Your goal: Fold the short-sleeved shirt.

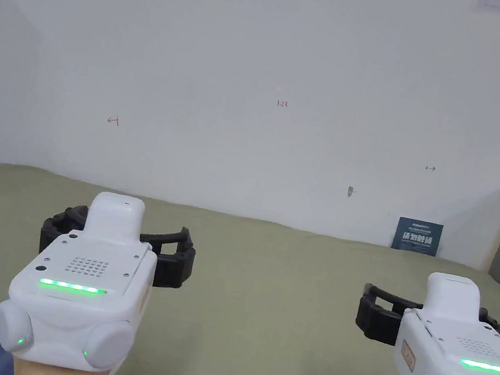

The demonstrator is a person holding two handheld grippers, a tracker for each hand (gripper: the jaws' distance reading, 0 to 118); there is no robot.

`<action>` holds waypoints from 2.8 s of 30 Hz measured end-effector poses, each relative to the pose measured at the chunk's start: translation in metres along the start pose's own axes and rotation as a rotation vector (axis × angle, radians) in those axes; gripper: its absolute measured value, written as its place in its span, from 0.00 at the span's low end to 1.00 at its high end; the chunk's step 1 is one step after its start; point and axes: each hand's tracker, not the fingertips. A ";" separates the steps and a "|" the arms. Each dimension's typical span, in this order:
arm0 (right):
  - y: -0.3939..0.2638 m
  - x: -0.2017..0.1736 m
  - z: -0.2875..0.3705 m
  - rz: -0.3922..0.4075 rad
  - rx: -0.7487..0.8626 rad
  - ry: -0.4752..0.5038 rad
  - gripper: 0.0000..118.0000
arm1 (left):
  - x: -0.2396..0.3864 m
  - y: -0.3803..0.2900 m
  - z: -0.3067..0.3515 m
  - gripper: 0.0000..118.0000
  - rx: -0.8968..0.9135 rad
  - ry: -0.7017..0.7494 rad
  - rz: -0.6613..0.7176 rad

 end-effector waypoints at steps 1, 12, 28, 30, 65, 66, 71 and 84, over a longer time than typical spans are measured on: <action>0.003 -0.002 0.003 0.003 0.011 0.000 0.99 | -0.001 0.000 -0.001 1.00 -0.001 0.001 0.004; 0.011 0.002 0.003 -0.005 -0.037 0.007 0.94 | 0.004 0.009 -0.005 1.00 -0.075 0.002 0.024; 0.007 -0.024 0.011 0.072 -0.016 0.036 0.00 | -0.016 -0.003 0.005 0.00 -0.072 0.043 0.037; 0.008 -0.036 0.012 0.079 -0.010 0.073 0.00 | -0.025 0.002 0.013 0.00 -0.052 0.059 0.025; -0.051 -0.173 -0.017 0.194 -0.097 0.509 0.00 | -0.277 -0.070 -0.129 0.50 -0.993 -0.017 0.041; -0.055 -0.165 -0.019 0.200 -0.111 0.490 0.00 | -0.277 -0.084 -0.149 0.89 -1.042 -0.017 0.047; -0.076 -0.136 -0.027 0.197 -0.192 0.442 0.00 | -0.267 -0.150 -0.198 0.98 -1.093 0.004 0.027; -0.090 -0.101 -0.023 0.165 -0.233 0.393 0.00 | -0.259 -0.207 -0.207 0.29 -1.100 0.193 0.204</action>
